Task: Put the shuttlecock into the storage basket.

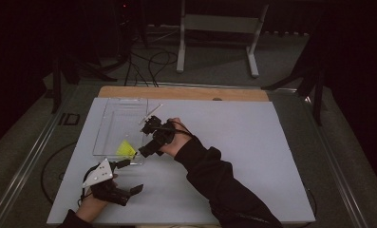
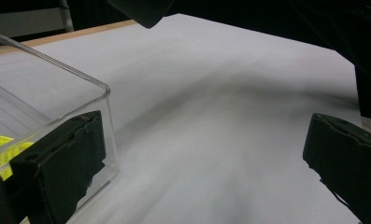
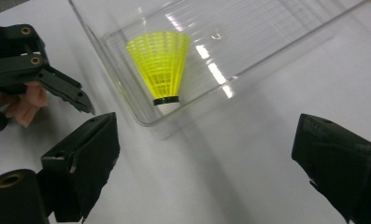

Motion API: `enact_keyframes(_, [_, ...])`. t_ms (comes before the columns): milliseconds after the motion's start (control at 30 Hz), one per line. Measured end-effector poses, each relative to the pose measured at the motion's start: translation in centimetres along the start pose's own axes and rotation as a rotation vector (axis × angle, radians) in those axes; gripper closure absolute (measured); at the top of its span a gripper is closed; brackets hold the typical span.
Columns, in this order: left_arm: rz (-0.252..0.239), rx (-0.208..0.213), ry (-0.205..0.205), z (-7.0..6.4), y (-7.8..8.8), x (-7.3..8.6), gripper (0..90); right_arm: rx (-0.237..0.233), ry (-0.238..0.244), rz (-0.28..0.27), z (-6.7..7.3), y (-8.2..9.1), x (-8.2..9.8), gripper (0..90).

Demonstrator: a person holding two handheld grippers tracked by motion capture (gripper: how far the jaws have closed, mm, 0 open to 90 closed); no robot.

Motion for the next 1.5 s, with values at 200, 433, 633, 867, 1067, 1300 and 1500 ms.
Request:
enact_keyframes(200, [0.004,-0.001,-0.003,0.0,0.0,0.0,0.0,0.006,0.005,-0.021,-0.5,0.6,0.5,8.0])
enact_keyframes(433, [0.005,0.002,0.0,0.0,0.0,0.1,0.1,0.011,0.011,-0.038,-0.8,1.0,1.0,8.0])
enact_keyframes(633, [0.006,0.003,-0.002,0.0,-0.1,0.1,0.0,0.017,0.015,-0.045,-1.2,1.3,1.9,8.1])
enact_keyframes(867, [0.007,0.002,-0.002,0.0,-0.1,0.1,0.1,0.015,0.016,-0.067,-2.1,2.0,2.8,8.1])
enact_keyframes(1067, [0.009,0.002,-0.001,0.0,-0.1,0.1,0.1,0.012,0.013,-0.083,-2.8,2.5,3.7,8.1])
enact_keyframes(1300, [0.008,0.0,0.0,0.0,-0.1,0.1,0.1,0.011,0.008,-0.103,-3.7,2.9,4.7,8.0])
enact_keyframes(1500, [0.01,0.001,-0.001,0.0,-0.2,0.1,0.1,0.022,-0.01,-0.131,-4.8,3.6,5.6,9.8])
Point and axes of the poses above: each handheld gripper's, and its own axes: y roughly backward along the jaws, x roughly out of its underside, z roughly to its left, the point moved 10 cm from there along -y, roughly forward along the jaws, and after that the axes turned 13 degrees about -y, right-handed, at the moved point
